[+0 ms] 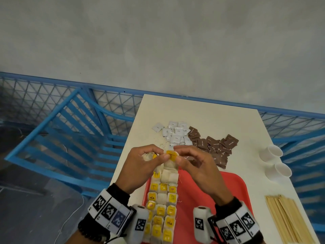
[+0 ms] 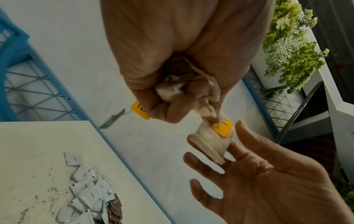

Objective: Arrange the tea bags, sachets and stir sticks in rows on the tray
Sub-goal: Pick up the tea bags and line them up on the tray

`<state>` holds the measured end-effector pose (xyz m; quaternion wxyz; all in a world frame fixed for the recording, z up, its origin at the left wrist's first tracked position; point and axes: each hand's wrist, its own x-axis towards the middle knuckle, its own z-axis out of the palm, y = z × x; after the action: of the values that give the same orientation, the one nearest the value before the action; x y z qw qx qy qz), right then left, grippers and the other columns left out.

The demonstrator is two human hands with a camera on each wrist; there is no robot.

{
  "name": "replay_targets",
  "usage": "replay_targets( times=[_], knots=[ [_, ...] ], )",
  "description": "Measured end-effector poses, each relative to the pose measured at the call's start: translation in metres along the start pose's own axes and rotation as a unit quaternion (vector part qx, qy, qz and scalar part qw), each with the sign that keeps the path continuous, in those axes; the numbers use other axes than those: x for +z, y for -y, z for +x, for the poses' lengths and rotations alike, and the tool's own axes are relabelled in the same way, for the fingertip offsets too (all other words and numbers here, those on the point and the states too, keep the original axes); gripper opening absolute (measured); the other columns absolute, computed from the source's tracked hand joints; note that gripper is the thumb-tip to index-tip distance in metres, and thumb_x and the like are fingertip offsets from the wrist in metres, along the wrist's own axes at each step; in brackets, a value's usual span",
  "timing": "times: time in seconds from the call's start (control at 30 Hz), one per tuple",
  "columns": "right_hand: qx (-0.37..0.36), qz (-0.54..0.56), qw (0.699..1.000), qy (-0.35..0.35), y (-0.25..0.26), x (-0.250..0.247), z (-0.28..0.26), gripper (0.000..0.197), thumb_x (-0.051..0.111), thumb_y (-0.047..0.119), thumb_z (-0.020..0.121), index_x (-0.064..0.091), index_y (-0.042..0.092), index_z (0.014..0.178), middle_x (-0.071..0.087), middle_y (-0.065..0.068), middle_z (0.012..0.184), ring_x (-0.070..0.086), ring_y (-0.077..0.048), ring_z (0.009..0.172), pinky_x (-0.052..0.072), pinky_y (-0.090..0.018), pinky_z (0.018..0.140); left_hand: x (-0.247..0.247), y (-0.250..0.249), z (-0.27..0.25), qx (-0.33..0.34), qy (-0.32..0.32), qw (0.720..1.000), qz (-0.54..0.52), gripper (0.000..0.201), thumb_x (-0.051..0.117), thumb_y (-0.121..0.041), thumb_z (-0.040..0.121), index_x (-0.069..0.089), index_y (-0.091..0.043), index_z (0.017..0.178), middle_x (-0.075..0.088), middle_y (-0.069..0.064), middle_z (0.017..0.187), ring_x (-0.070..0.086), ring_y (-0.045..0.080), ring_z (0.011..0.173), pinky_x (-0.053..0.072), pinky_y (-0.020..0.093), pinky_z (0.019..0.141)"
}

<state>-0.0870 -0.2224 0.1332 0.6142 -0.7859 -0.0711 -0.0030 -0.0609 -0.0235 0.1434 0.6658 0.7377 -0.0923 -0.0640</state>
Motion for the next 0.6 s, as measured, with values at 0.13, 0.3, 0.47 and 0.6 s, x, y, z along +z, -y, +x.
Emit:
replay_targets(
  times=[0.13, 0.3, 0.47, 0.6],
  knots=[
    [-0.012, -0.052, 0.998, 0.039, 0.005, 0.002, 0.003, 0.021, 0.071, 0.046, 0.086, 0.076, 0.026, 0.094, 0.072, 0.008, 0.104, 0.066, -0.015, 0.099, 0.054, -0.041, 0.08, -0.002, -0.001, -0.001, -0.002, -0.003, 1.0, -0.001, 0.011, 0.077, -0.016, 0.084, 0.073, -0.006, 0.083, 0.06, -0.011, 0.051, 0.051, -0.001, 0.043, 0.039, 0.012, 0.048],
    [-0.001, -0.072, 0.996, 0.053, 0.005, 0.009, 0.001, 0.019, 0.074, 0.034, 0.086, 0.074, 0.016, 0.084, 0.07, 0.005, 0.082, 0.064, -0.009, 0.075, 0.051, -0.033, 0.066, -0.005, 0.0, -0.004, -0.003, 0.002, 1.0, -0.014, 0.01, 0.076, -0.015, 0.084, 0.072, -0.007, 0.081, 0.06, -0.01, 0.05, 0.051, 0.0, 0.042, 0.039, 0.012, 0.046],
    [0.01, -0.068, 0.996, 0.054, 0.008, 0.011, 0.003, 0.015, 0.073, 0.029, 0.087, 0.075, 0.014, 0.084, 0.07, -0.003, 0.077, 0.062, -0.02, 0.07, 0.049, -0.038, 0.066, -0.007, 0.005, -0.003, -0.008, 0.003, 1.0, -0.009, 0.008, 0.076, -0.019, 0.085, 0.072, -0.013, 0.081, 0.061, -0.013, 0.053, 0.052, -0.001, 0.044, 0.04, 0.013, 0.048],
    [0.02, -0.046, 0.998, 0.027, 0.008, 0.015, 0.005, 0.009, 0.075, 0.025, 0.085, 0.074, 0.016, 0.086, 0.069, 0.001, 0.072, 0.059, -0.012, 0.065, 0.048, -0.035, 0.064, -0.007, 0.008, -0.003, -0.016, 0.003, 1.0, -0.021, 0.011, 0.076, -0.027, 0.083, 0.073, -0.017, 0.083, 0.062, -0.008, 0.056, 0.052, 0.004, 0.045, 0.041, 0.016, 0.047]
  ],
)
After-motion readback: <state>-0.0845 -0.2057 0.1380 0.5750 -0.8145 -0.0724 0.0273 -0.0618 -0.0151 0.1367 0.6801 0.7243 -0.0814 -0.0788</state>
